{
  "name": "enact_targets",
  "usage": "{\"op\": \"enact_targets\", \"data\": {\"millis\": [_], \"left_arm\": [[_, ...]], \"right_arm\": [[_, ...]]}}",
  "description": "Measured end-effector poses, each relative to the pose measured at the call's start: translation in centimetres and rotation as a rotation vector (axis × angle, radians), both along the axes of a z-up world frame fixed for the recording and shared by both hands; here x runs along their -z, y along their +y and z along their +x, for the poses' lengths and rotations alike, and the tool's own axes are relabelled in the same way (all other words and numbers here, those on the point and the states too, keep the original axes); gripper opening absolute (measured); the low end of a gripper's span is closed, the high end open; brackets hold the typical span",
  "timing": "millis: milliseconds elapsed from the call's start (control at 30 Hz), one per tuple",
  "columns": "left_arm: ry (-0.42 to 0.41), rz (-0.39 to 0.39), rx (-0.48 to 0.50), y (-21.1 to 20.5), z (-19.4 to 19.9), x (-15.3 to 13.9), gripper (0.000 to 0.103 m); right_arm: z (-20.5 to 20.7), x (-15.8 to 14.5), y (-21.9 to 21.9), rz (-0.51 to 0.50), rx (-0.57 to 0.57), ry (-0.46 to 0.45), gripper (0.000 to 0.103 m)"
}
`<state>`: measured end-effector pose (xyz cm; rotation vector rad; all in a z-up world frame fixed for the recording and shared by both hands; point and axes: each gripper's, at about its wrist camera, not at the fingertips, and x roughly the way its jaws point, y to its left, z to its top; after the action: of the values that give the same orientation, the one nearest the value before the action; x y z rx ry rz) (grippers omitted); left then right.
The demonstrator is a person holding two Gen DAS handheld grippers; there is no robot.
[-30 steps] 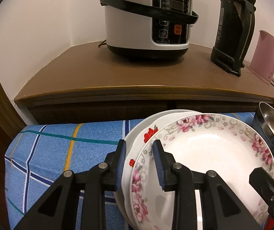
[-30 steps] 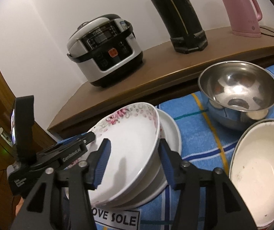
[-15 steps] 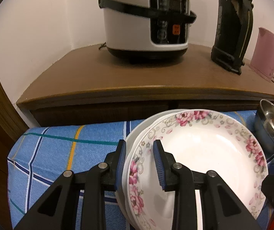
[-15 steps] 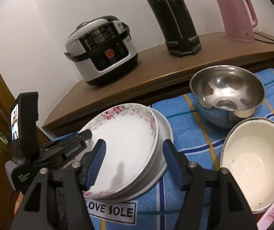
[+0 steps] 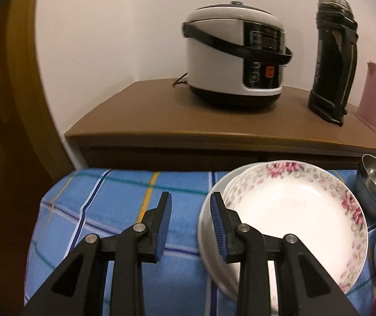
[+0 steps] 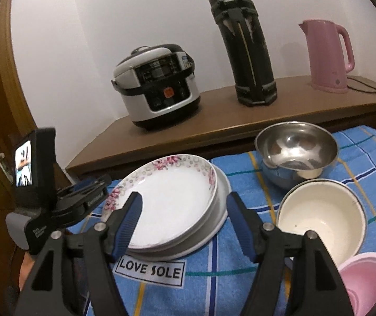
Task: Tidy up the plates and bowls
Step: 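Open the left gripper and pull it back from the plate stack, then move the left gripper to the rim of the pink plastic bowl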
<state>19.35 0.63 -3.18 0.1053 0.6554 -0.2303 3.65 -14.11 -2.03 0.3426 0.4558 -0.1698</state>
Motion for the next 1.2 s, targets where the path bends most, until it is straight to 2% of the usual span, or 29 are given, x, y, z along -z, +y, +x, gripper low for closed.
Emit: {"op": "enact_targets", "data": {"millis": [267, 400, 433, 500, 533, 567, 667, 1000, 1200], "left_arm": [[0.037, 0.006, -0.024, 0.7, -3.0, 0.2, 0.034], [0.022, 0.02, -0.024, 0.4, -5.1, -0.6, 0.035], [0.021, 0.025, -0.022, 0.1, -5.8, -0.9, 0.038], [0.019, 0.022, -0.021, -0.1, -6.7, -1.3, 0.051], [0.007, 0.023, -0.031, -0.3, -7.5, -1.6, 0.061], [-0.002, 0.025, -0.036, -0.3, -7.9, -1.9, 0.066], [-0.034, 0.044, -0.037, -0.9, -9.5, -2.7, 0.066], [-0.003, 0.054, -0.026, -2.8, -12.5, -3.0, 0.067], [0.027, 0.034, -0.003, -3.6, -13.8, -2.9, 0.067]], "right_arm": [[-2.0, -0.8, 0.8, -0.008, -0.047, -0.011, 0.071], [-3.5, -1.3, 1.0, -0.023, -0.061, -0.025, 0.071], [-3.9, -1.5, 1.0, -0.024, -0.062, -0.031, 0.072], [-4.7, -2.0, 0.9, -0.029, -0.065, -0.045, 0.072], [-5.0, -2.2, 0.8, -0.034, -0.066, -0.051, 0.073], [-5.4, -2.4, 0.8, -0.04, -0.065, -0.056, 0.074], [-6.4, -2.9, 0.6, -0.048, -0.062, -0.073, 0.074], [-9.5, -3.2, -1.3, -0.027, -0.049, -0.088, 0.074], [-11.2, -3.3, -2.3, -0.041, -0.028, -0.096, 0.074]]}}
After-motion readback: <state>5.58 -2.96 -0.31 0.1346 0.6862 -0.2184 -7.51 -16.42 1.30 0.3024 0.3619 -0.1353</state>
